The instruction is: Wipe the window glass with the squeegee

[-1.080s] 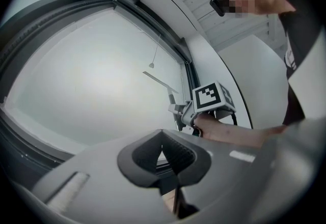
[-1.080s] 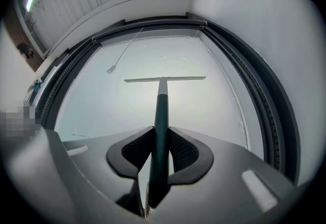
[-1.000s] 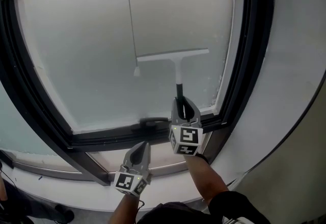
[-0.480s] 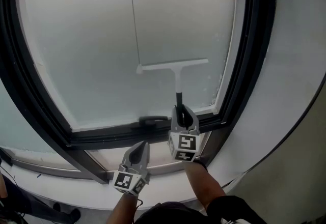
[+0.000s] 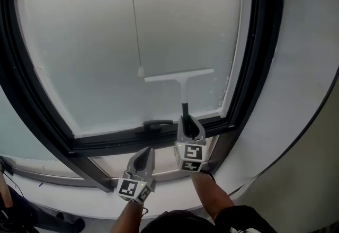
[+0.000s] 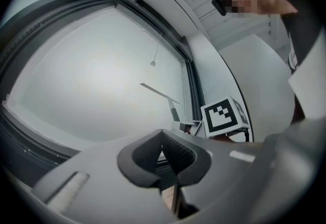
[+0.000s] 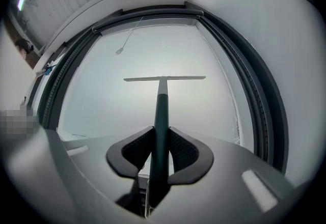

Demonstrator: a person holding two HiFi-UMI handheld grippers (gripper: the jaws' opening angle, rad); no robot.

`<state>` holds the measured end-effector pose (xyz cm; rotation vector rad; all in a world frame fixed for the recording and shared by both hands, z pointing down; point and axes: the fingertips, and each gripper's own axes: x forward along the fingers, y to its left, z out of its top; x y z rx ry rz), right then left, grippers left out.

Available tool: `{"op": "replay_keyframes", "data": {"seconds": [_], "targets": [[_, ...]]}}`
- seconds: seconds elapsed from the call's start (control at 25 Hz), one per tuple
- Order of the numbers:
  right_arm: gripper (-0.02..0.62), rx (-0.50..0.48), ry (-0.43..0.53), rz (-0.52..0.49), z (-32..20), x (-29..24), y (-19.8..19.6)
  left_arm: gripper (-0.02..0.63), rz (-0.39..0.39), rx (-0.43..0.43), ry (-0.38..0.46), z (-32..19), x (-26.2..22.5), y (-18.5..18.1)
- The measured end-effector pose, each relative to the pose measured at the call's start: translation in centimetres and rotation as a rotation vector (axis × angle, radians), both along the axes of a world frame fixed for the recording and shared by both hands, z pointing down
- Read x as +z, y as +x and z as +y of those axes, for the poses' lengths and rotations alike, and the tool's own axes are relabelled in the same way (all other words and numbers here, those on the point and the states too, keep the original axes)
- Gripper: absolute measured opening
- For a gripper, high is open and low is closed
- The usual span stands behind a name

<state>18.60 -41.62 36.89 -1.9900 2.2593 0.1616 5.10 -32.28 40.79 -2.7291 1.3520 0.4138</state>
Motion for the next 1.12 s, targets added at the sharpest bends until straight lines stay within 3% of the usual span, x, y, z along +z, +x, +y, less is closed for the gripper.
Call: {"op": "replay_keyframes", "data": {"seconds": [0.84,1.12], "targets": [[0.095,-0.012,-0.099,0.011,1.5,4.5,0.3,-0.002,0.043,0.011,-0.055,0.1,1.1,0.9],[0.095,-0.023,-0.136,-0.026,2.3,6.0,0.1,-0.002,0.037,0.017,-0.071,0.5,1.8,1.3]]}}
